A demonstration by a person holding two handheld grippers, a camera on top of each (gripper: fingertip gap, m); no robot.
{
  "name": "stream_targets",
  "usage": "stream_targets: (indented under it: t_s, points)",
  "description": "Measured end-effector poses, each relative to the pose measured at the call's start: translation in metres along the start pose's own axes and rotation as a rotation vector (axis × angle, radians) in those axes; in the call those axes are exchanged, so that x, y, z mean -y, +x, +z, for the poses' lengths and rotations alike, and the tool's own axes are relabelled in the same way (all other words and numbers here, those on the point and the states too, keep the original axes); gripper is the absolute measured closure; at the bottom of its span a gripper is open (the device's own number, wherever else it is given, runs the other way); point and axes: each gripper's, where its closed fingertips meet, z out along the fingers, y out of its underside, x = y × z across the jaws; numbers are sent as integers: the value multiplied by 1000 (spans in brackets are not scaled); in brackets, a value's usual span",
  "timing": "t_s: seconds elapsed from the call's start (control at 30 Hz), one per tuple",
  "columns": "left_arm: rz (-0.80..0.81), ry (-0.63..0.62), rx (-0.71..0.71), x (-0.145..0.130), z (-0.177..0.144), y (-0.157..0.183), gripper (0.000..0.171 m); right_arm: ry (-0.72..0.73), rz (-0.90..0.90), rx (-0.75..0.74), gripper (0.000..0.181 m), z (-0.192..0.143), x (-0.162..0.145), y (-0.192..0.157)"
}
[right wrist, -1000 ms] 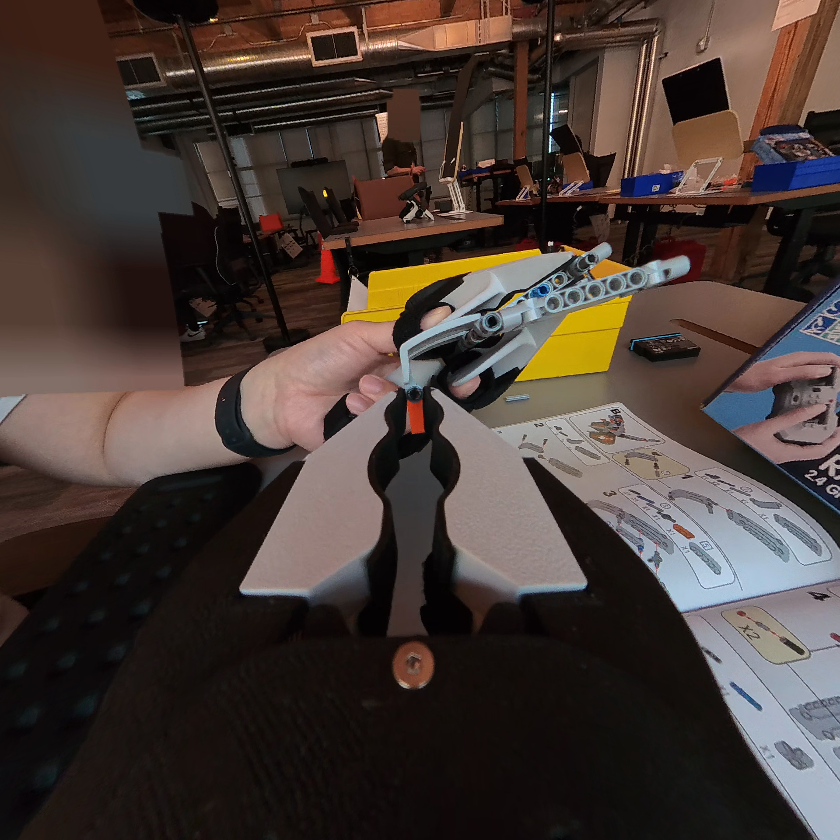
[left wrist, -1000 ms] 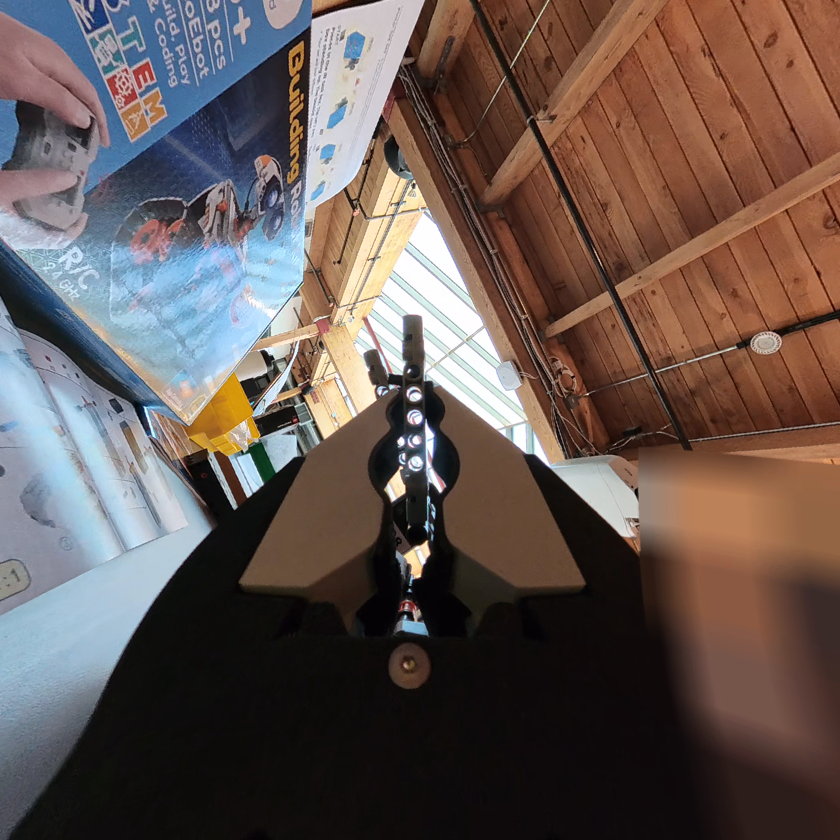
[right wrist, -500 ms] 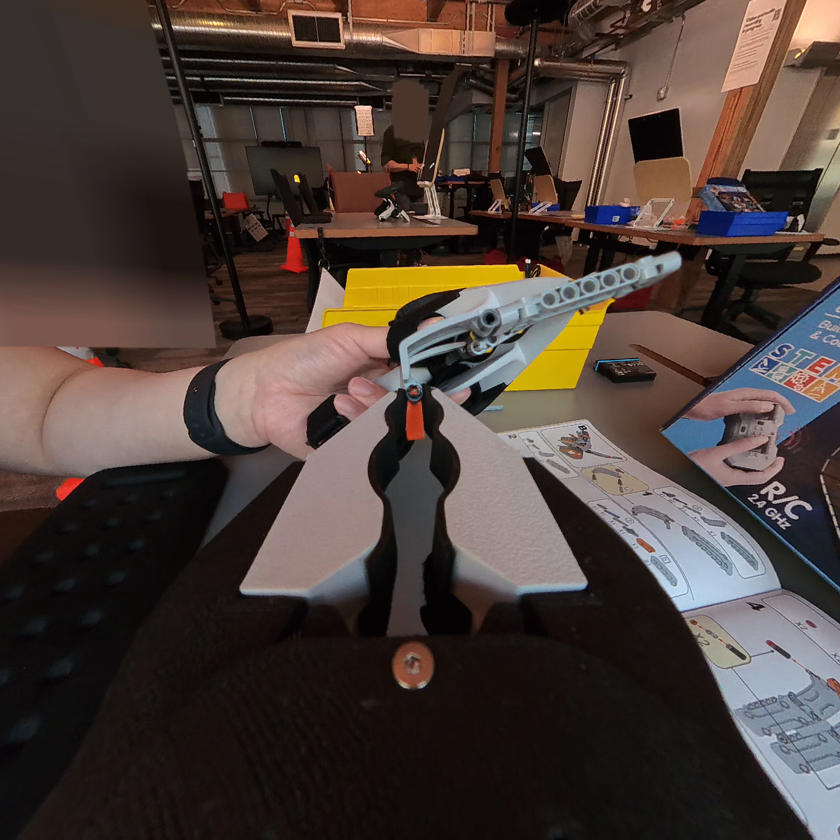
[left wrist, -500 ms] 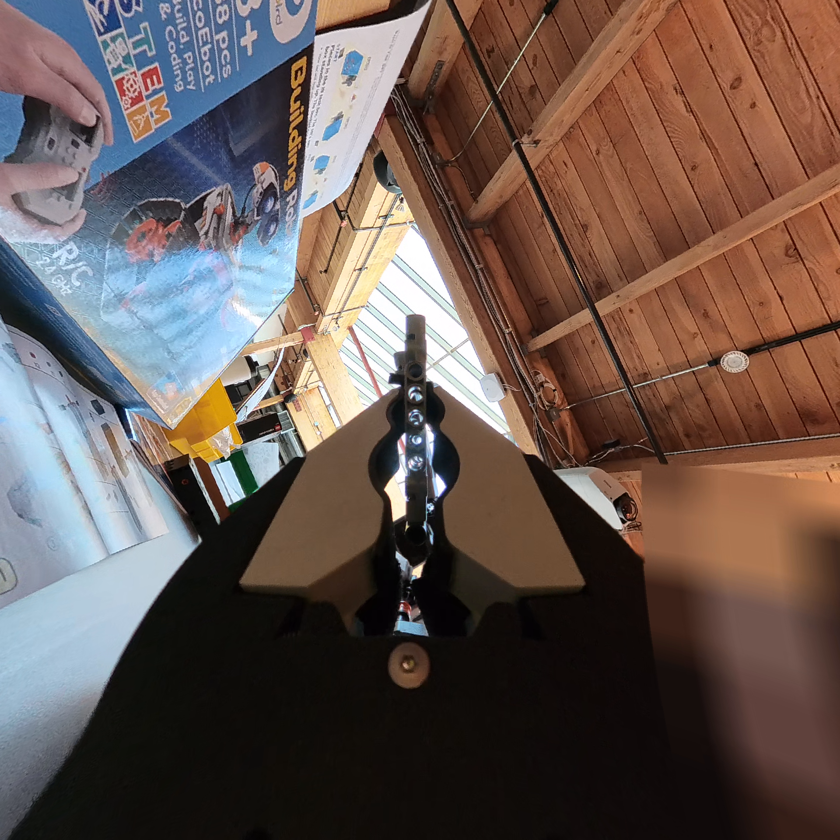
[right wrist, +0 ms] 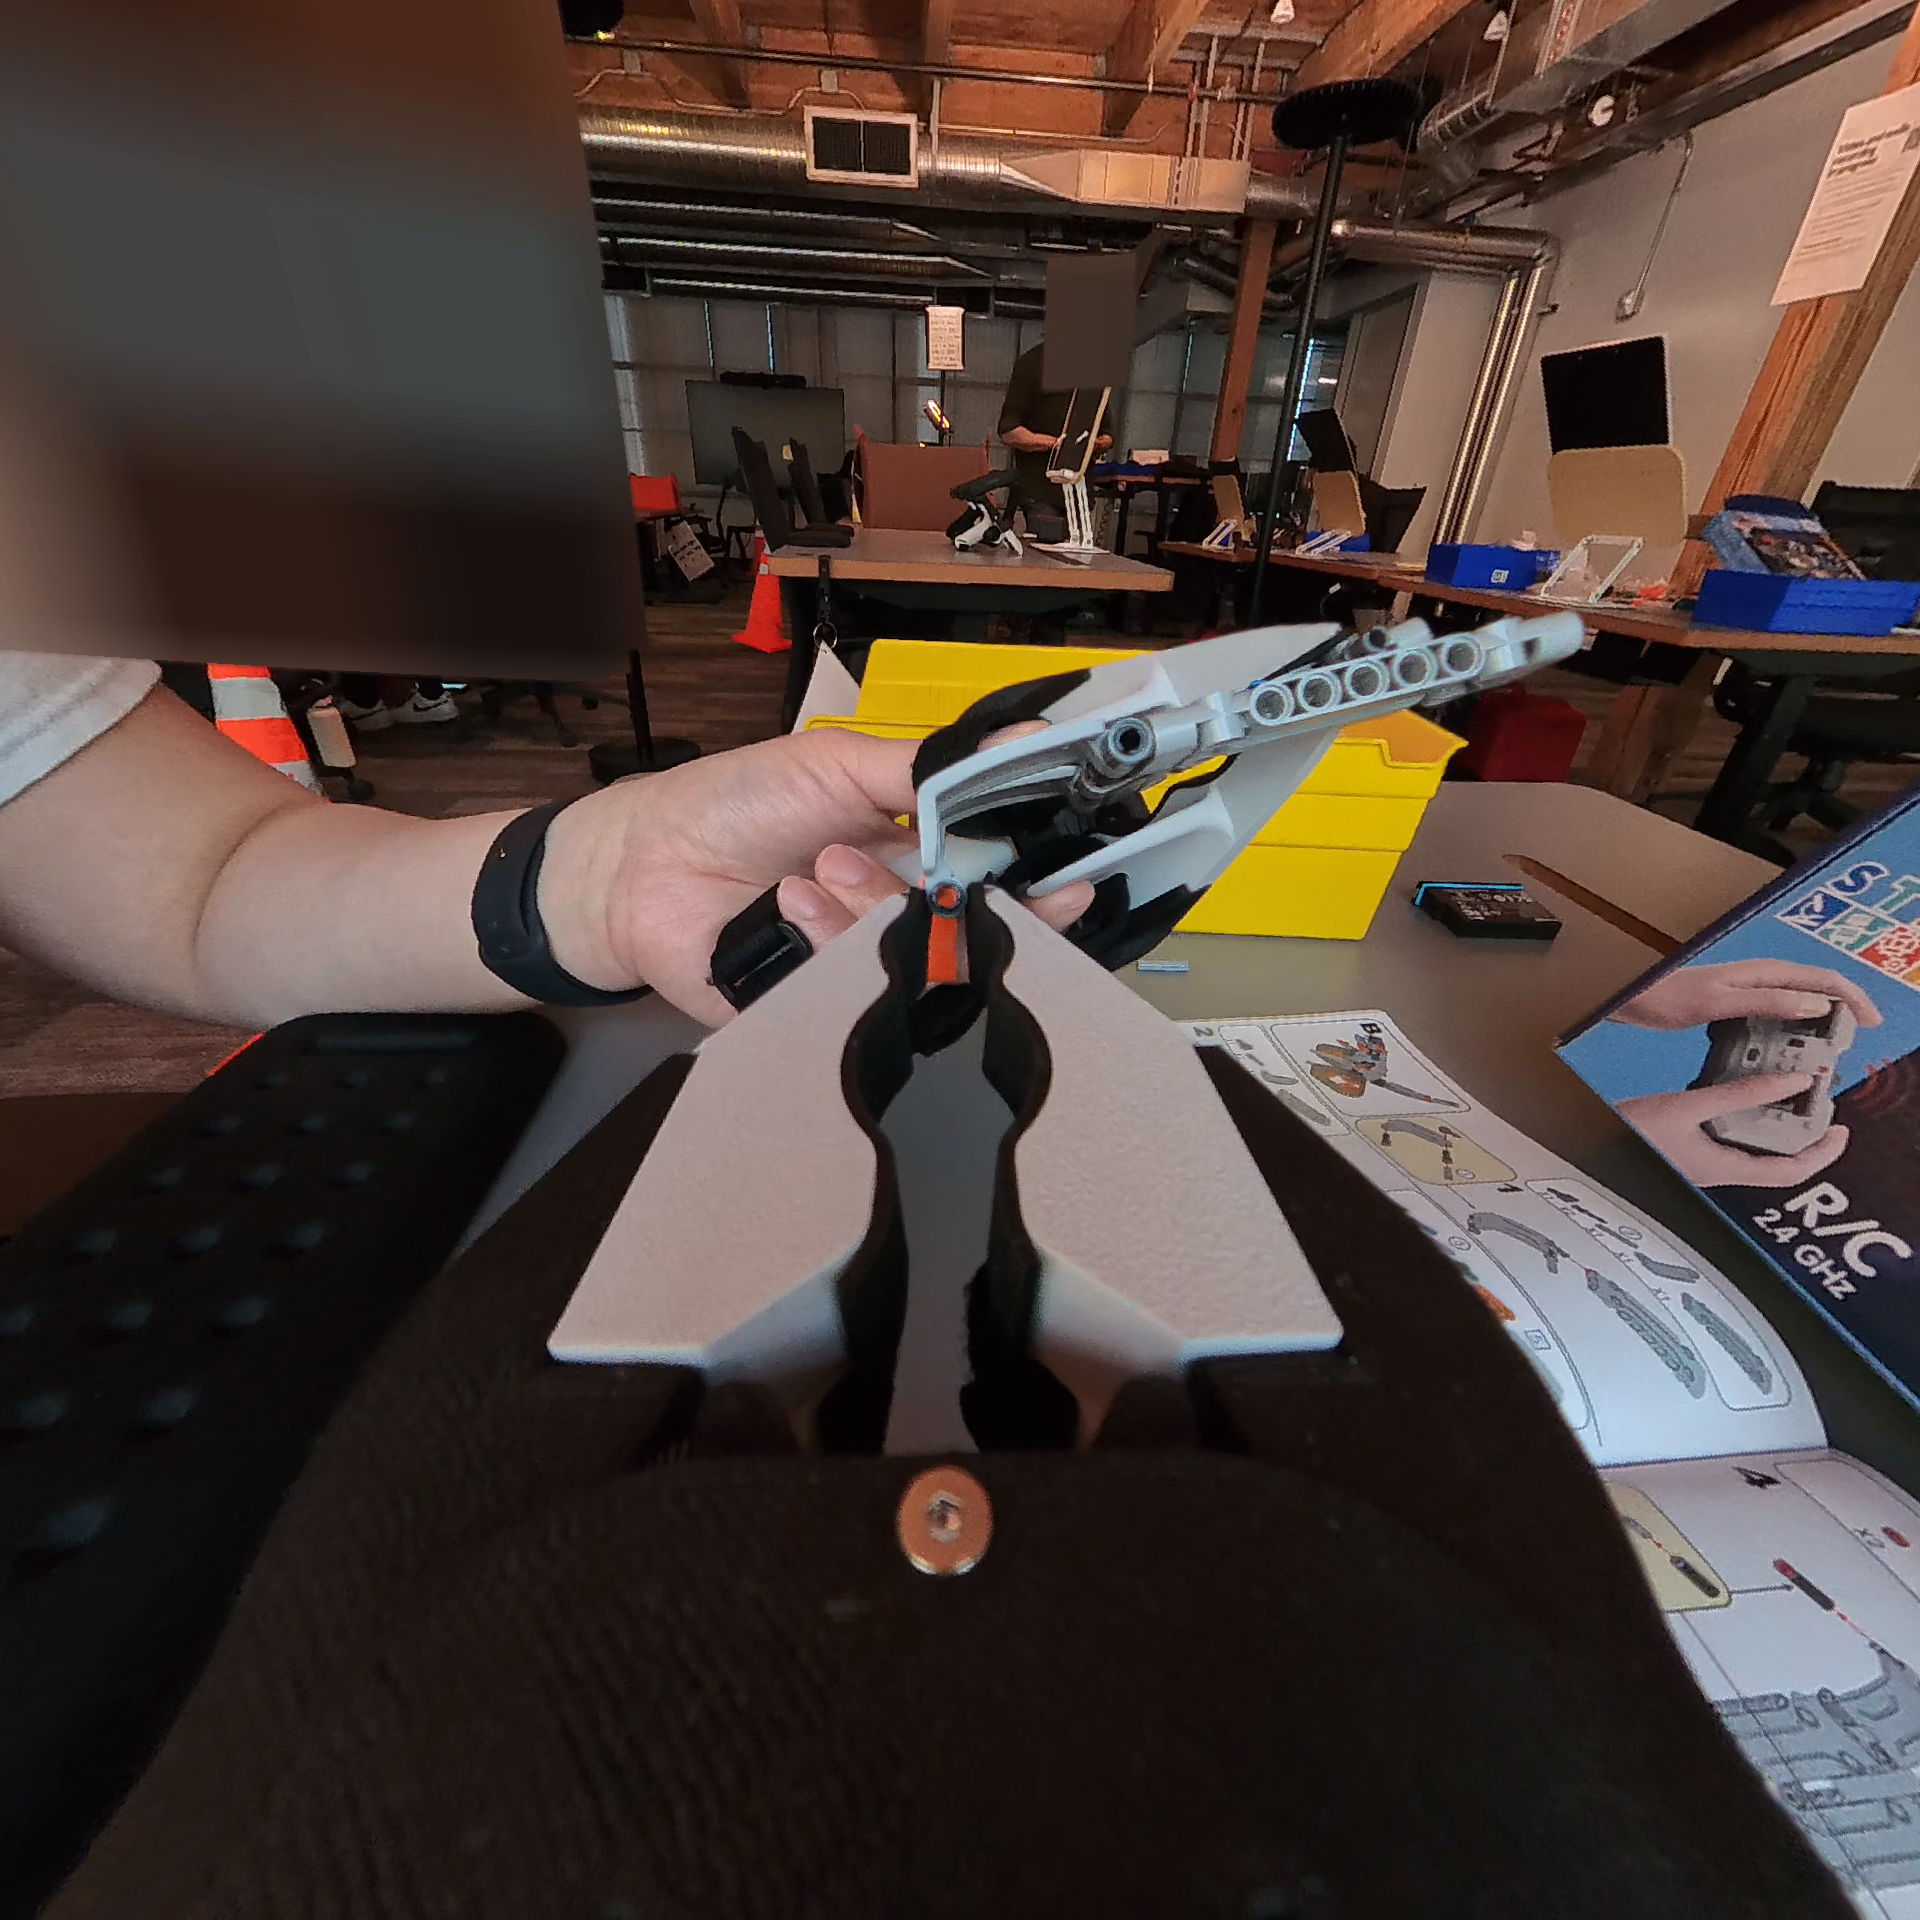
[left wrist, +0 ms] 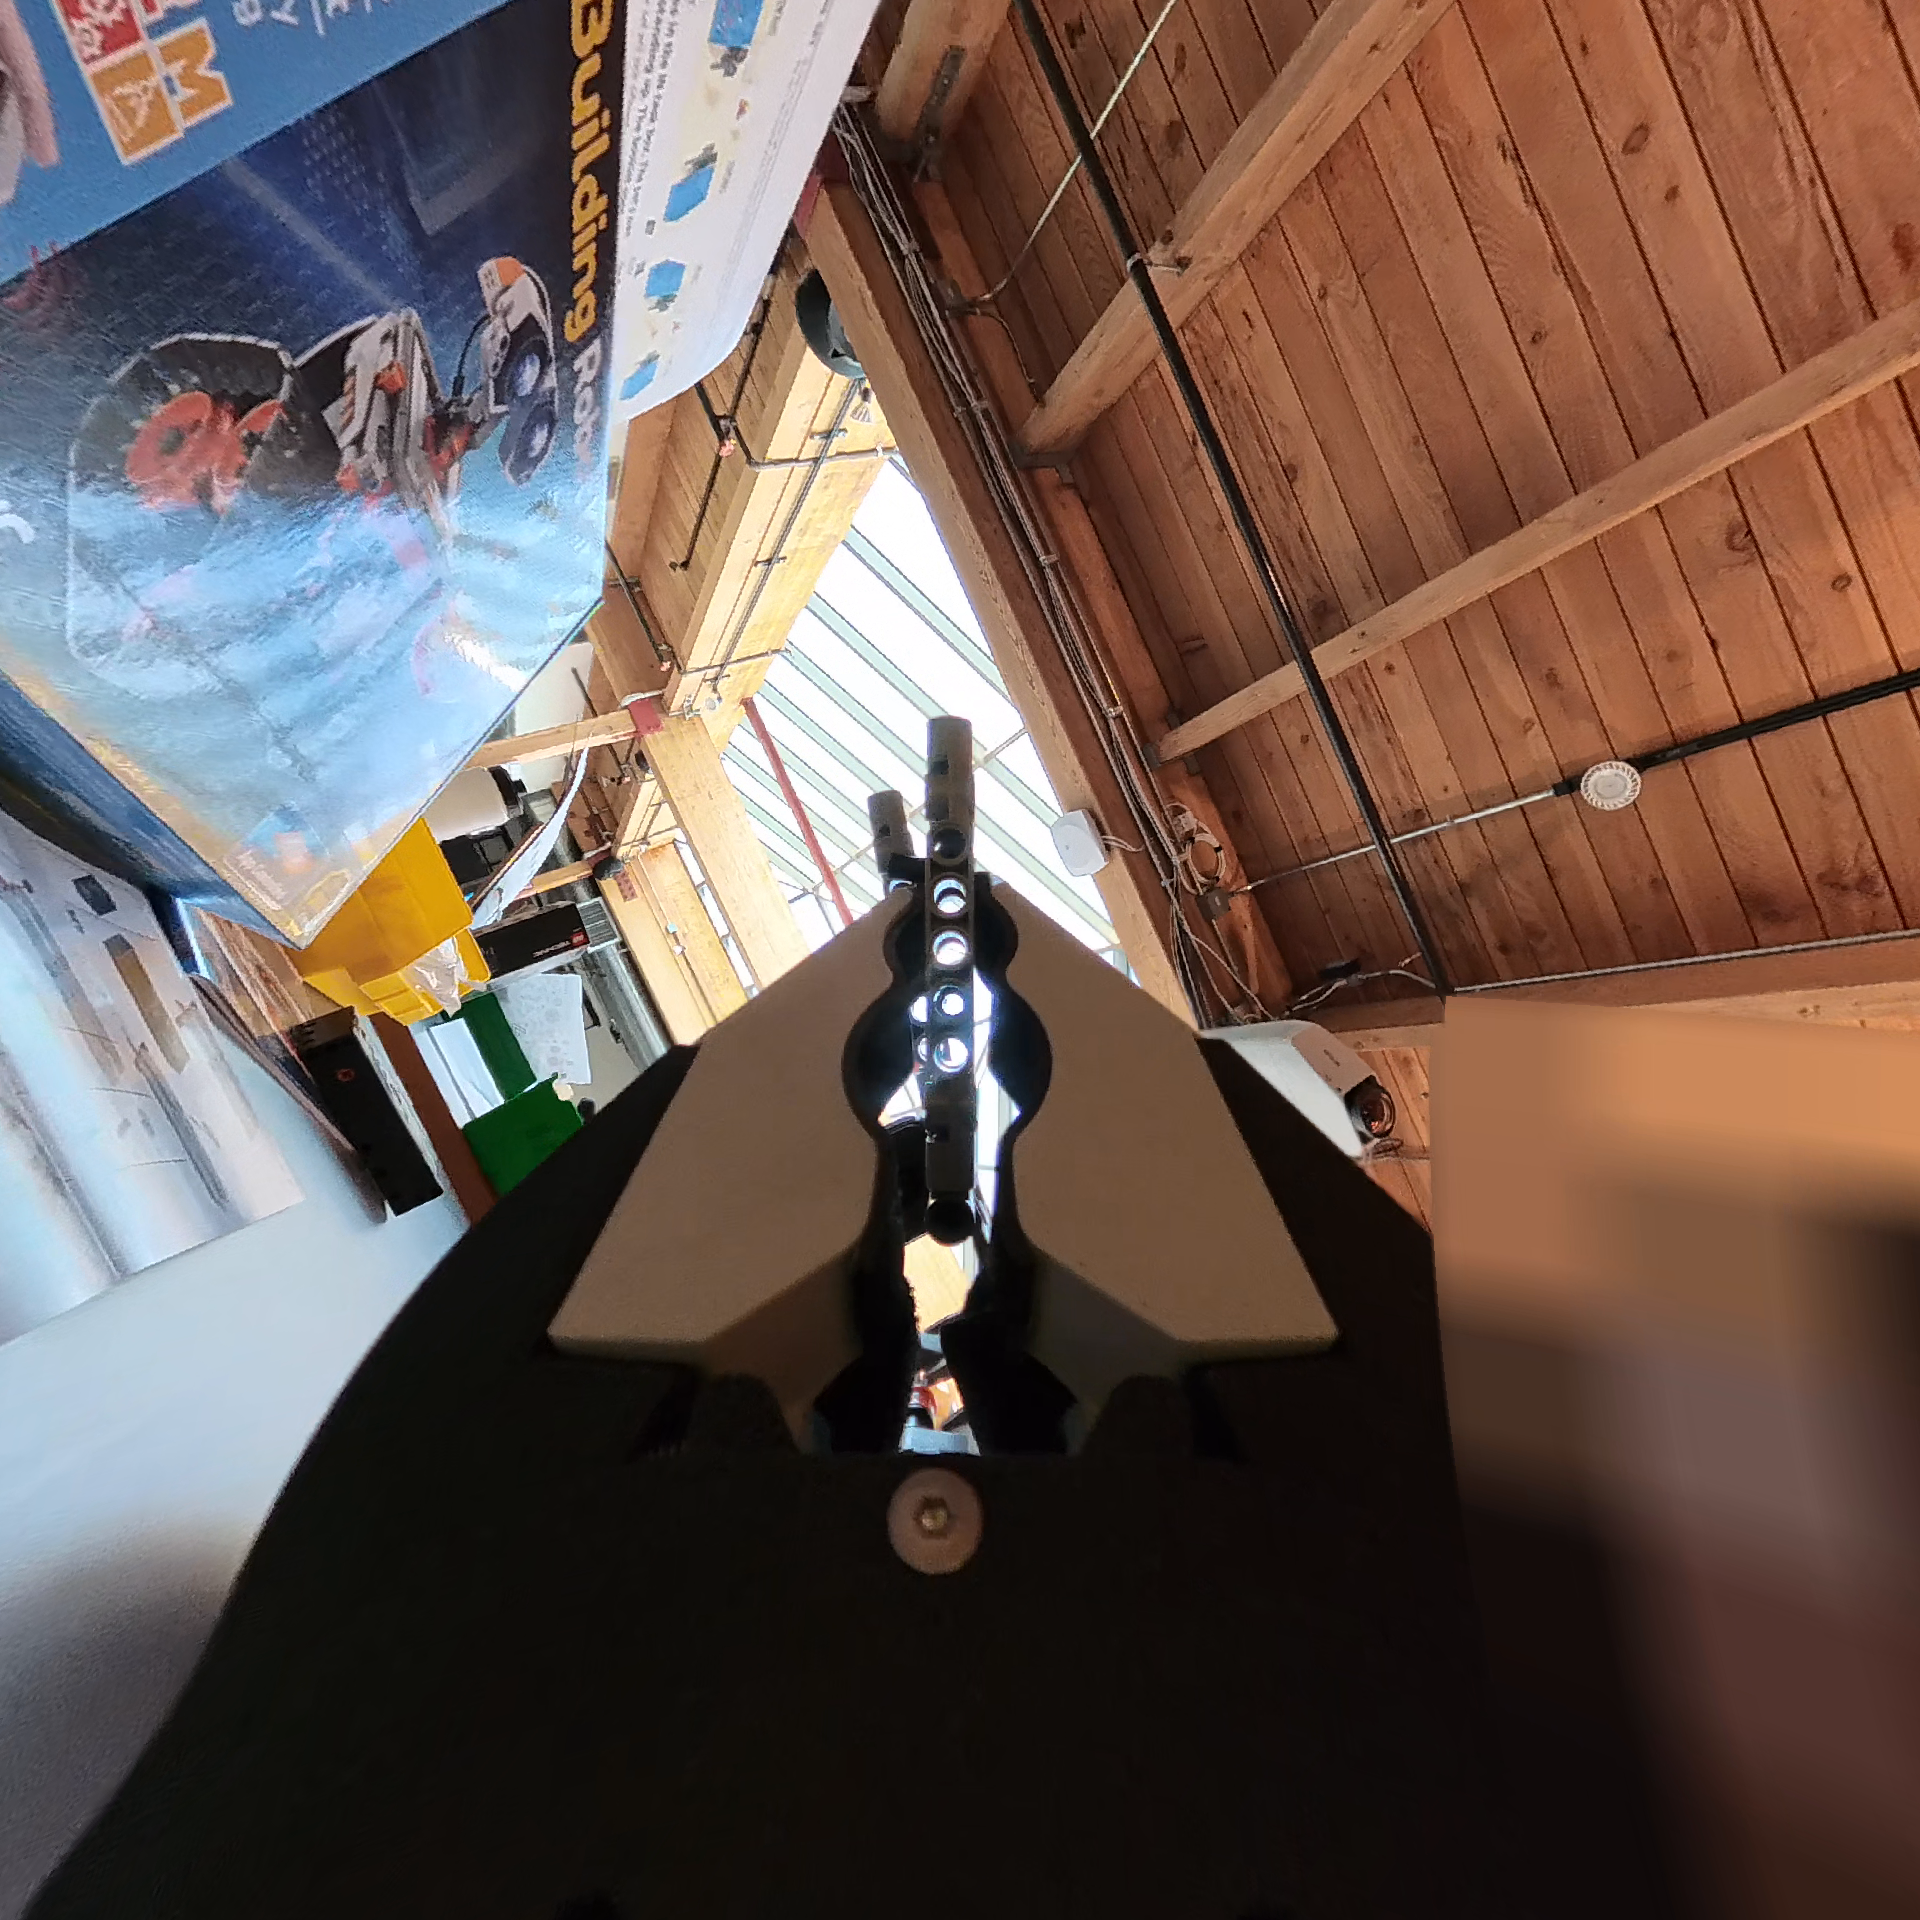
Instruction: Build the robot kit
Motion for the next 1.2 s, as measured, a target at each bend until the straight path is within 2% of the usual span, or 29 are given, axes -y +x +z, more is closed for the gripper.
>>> stream_targets:
  t_s: [0.23, 0.47, 0.77, 1.0, 1.2]
  points:
    - [30, -26, -4, -4, 2, 3, 167, -29, -8, 47, 176, -2, -1, -1]
    - [167, -82, 2, -13, 8, 12, 167, -102, -45, 103, 176, -3, 1, -7]
    - [269, -147, 65, -25, 13, 5, 167, -219, -71, 135, 174, -9, -3, -13]
    - [170, -172, 54, -33, 15, -3, 167, -269, -111, 137, 176, -15, -9, -14]
    - [176, -166, 79, -29, 13, -5, 167, -284, -115, 109, 177, -21, -13, -7]
